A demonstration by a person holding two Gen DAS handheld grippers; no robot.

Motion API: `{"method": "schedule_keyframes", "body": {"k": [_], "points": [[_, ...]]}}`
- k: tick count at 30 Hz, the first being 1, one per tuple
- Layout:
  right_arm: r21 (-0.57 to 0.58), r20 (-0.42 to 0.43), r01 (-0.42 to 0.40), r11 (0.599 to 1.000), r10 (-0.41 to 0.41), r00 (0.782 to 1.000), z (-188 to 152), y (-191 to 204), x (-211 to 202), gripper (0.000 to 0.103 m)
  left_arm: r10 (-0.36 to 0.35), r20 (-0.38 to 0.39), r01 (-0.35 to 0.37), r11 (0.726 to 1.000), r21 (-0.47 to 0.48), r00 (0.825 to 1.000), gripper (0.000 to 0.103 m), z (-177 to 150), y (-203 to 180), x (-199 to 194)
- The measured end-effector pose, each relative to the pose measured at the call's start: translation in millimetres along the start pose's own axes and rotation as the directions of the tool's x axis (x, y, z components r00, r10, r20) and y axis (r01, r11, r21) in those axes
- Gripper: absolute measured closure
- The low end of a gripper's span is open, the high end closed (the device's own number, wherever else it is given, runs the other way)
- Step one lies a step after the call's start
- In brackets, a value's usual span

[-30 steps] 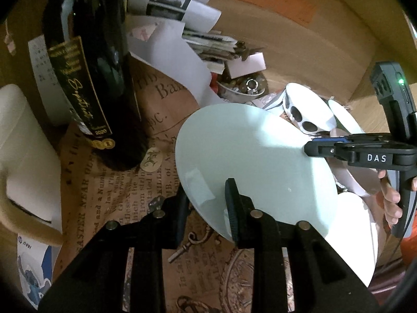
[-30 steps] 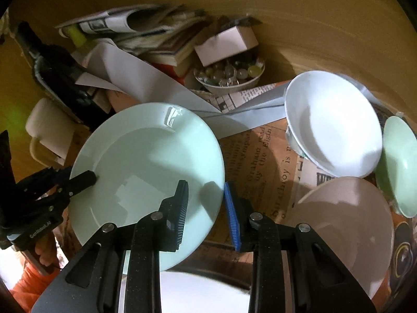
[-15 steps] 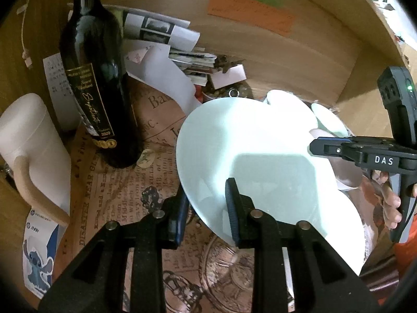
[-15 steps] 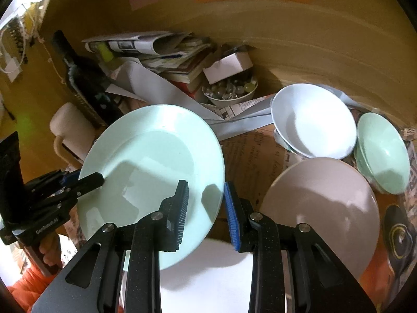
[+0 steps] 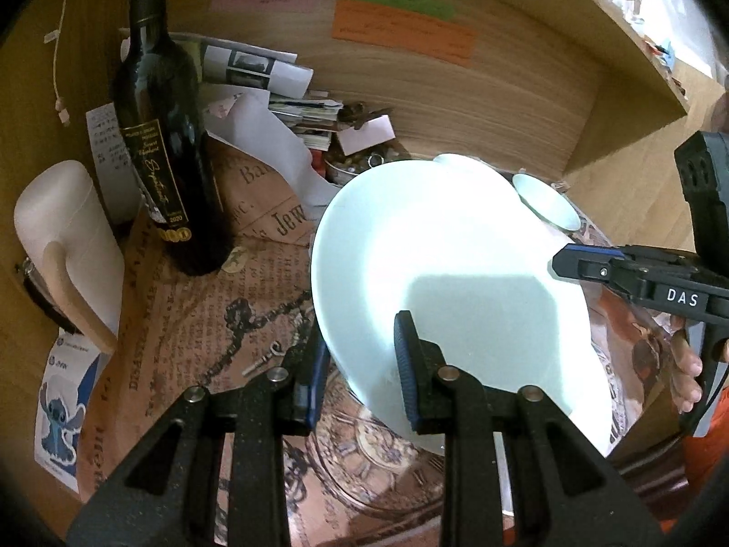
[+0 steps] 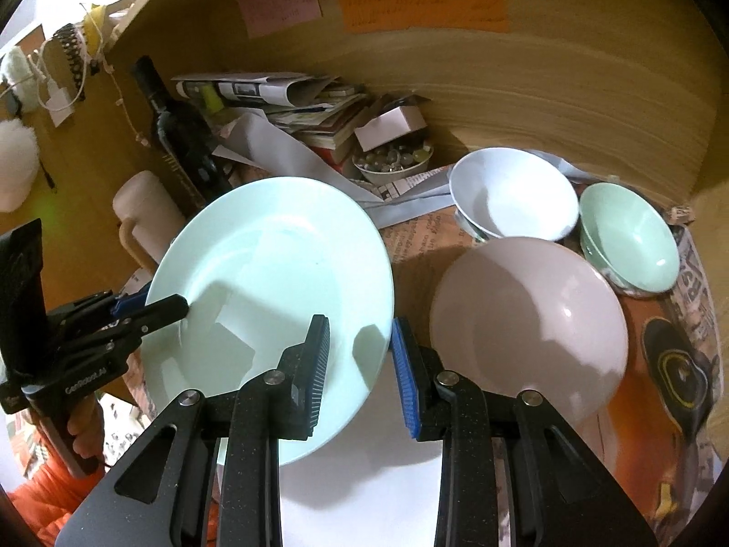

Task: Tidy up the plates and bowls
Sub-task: 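Carry the mint green plate with both grippers over the white plate stack, then lower the mint green plate onto the white plate and open both grippers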

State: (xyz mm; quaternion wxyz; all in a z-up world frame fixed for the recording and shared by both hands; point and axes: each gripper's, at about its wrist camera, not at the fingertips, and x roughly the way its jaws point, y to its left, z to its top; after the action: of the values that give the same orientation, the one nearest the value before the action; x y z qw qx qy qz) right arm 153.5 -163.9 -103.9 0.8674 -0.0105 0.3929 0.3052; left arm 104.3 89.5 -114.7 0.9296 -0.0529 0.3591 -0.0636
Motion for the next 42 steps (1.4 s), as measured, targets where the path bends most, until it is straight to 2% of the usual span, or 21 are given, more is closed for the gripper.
{"method": "schedule_keyframes", "body": {"k": [17,29,42], "points": [[0.055,0.016,0.006,0.998,-0.007,1.0,-43,-19,-26,0.077,-0.032,-0.024,0.033,0.999,0.042,0.999,0.075,-26,-35,-10],[0.127,-0.022,-0.011,0.992,0.014,1.0,-80,-36,-24,0.077,-0.042,-0.09,0.048,0.997,0.063,0.995,0.075,-49,-51,2],[0.182,-0.058,-0.013,0.983,0.024,0.998,-102,-51,-19,0.077,-0.032,-0.152,0.046,0.995,0.086,0.988,0.075,-67,-65,20]]}}
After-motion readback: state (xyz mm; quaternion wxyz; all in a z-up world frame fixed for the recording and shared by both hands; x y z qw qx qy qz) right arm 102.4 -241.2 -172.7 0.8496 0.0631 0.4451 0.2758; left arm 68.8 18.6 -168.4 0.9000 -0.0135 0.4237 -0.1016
